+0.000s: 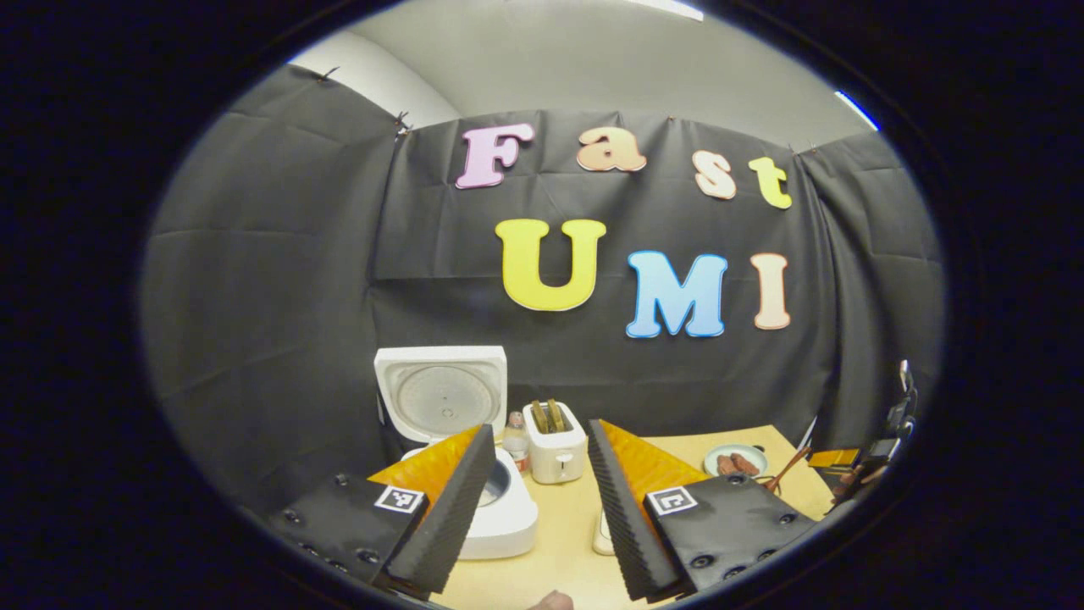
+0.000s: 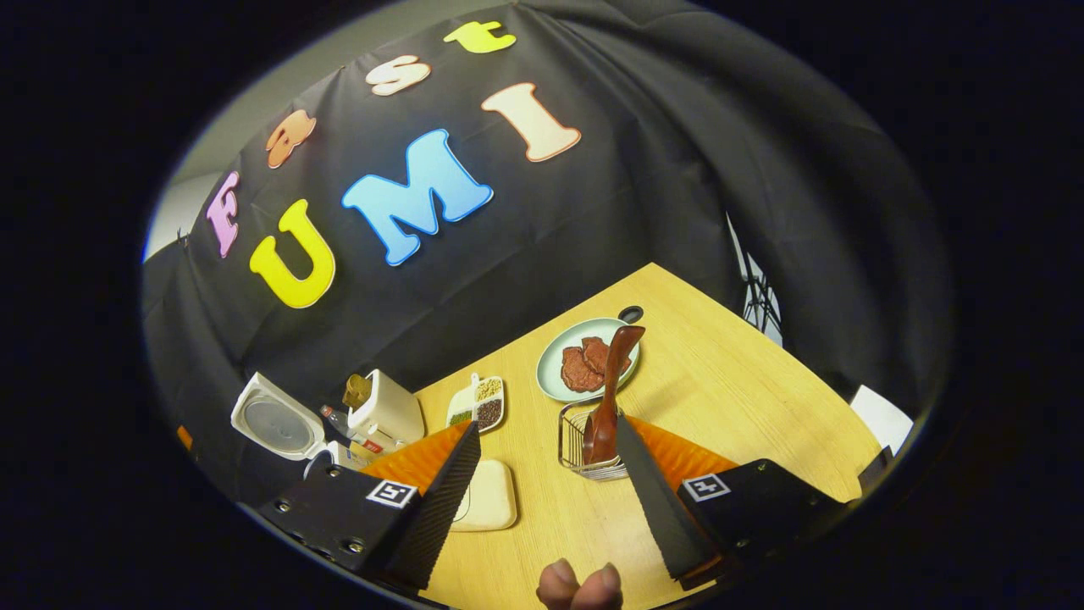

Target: Close the left gripper, press the button to open the rice cooker; take a wooden spoon from the chopstick holder with the right hand, scoop a spoonful of rice and pour it into the rice cooker, then put the wooden spoon back into the chopstick holder.

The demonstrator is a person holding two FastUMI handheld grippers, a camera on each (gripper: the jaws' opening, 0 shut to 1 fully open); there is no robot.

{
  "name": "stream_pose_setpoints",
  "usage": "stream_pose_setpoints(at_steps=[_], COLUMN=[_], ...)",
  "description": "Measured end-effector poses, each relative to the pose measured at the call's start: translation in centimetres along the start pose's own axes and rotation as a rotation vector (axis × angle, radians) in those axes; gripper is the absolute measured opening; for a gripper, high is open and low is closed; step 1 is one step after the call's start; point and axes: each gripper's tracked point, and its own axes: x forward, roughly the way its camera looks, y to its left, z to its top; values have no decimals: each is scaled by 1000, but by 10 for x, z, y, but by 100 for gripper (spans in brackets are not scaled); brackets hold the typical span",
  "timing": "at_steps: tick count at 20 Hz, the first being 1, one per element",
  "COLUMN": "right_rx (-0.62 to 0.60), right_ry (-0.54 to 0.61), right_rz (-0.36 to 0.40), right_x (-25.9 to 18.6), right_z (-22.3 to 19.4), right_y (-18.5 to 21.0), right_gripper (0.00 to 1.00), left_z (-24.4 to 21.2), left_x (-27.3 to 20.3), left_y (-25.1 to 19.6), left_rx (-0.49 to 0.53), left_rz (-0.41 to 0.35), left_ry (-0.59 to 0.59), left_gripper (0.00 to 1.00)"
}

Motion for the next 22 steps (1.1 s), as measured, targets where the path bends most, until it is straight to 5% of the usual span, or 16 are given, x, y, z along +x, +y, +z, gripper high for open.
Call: stream_pose_setpoints(at_steps=[2, 3, 9, 15, 22], right_rx=[5, 7, -26, -82, -167], right_ry=[-15, -16, -52, 22, 47], right_rz=[-10, -19, -31, -31, -32], right_x=[-17, -25, -60, -83, -94], right_z=[-5, -11, -34, -74, -84], right_y=[21, 28, 84, 122, 140], right_gripper=[98, 98, 98, 98, 98], left_z=[9, 11, 31, 58, 60], left_x=[20, 30, 108, 192, 286], left_y=[26, 42, 118, 149, 198], left_rx=[-11, -20, -93, -103, -125], left_rz=[-15, -18, 9, 57, 189], left_ry=[-28, -38, -84, -127, -115], left_gripper=[75, 81, 77, 80, 74])
